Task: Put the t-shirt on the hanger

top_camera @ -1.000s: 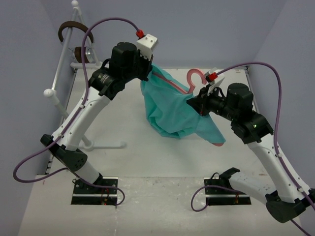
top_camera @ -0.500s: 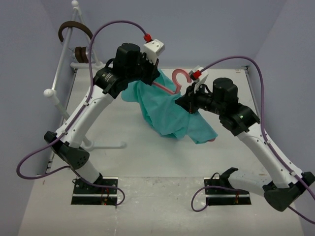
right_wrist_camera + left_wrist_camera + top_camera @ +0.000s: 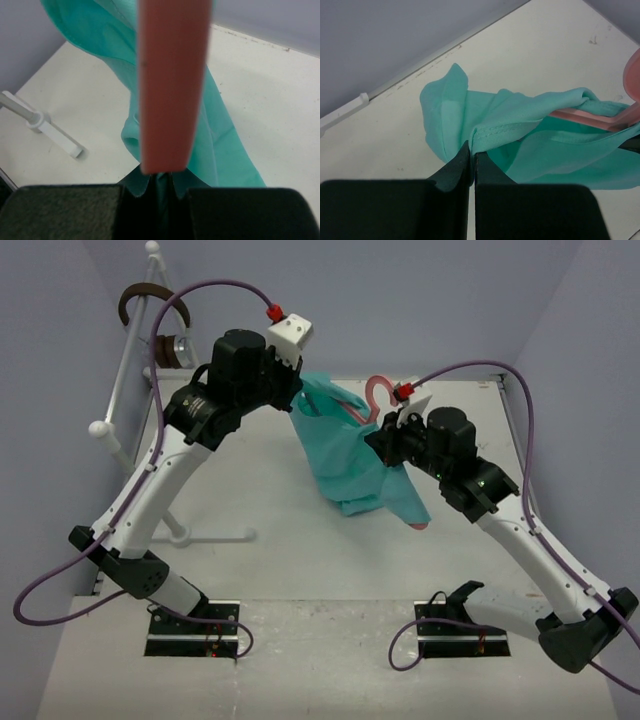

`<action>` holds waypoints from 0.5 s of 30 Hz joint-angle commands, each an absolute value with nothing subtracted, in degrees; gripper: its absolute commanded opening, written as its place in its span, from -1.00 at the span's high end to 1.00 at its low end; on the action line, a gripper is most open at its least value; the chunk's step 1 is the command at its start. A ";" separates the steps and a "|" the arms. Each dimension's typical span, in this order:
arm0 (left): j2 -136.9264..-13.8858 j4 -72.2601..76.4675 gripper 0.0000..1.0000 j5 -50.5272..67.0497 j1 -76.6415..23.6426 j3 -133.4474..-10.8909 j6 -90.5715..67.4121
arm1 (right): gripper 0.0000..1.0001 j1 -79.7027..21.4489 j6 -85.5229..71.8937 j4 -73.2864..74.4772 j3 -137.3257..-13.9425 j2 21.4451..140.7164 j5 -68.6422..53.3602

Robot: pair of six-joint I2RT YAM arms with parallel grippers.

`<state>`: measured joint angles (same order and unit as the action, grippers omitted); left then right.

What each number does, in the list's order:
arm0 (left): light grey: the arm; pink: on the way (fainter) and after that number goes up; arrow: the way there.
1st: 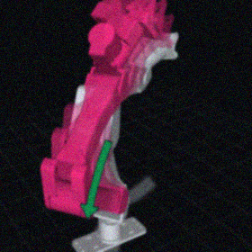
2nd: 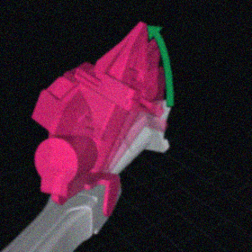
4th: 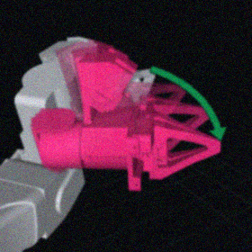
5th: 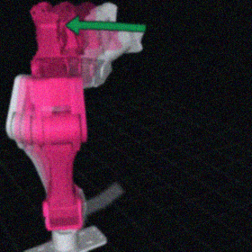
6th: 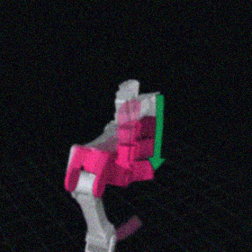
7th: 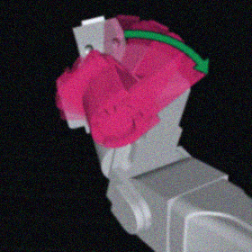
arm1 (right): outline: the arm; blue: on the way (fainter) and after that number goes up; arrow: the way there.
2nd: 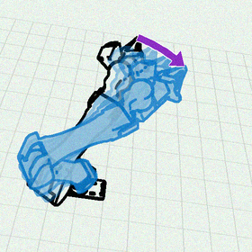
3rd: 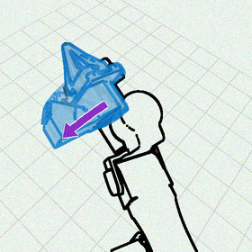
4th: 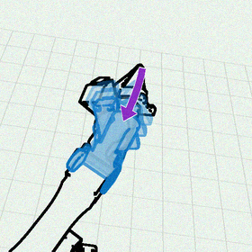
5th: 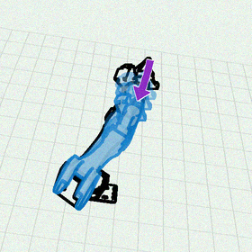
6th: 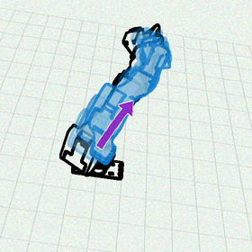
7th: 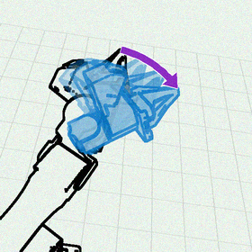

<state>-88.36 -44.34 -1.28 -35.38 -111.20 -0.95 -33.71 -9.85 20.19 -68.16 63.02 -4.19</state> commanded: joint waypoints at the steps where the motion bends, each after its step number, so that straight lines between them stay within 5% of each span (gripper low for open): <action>1: -87.45 -39.04 1.00 4.83 -35.51 -107.42 -4.83 | 1.00 -34.10 -10.72 11.96 -70.84 63.98 -15.70; 11: -85.08 -28.54 0.85 17.45 -35.68 -99.29 -6.93 | 1.00 -34.92 -8.54 4.14 -66.21 63.77 -23.26; 15: -82.99 -30.73 0.29 18.21 -35.68 -99.54 -2.10 | 1.00 -33.62 -6.68 1.71 -62.60 62.45 -25.86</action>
<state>-87.13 -34.62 13.97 -35.36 -99.37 -5.42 -34.05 -9.24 11.92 -64.61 65.41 -17.59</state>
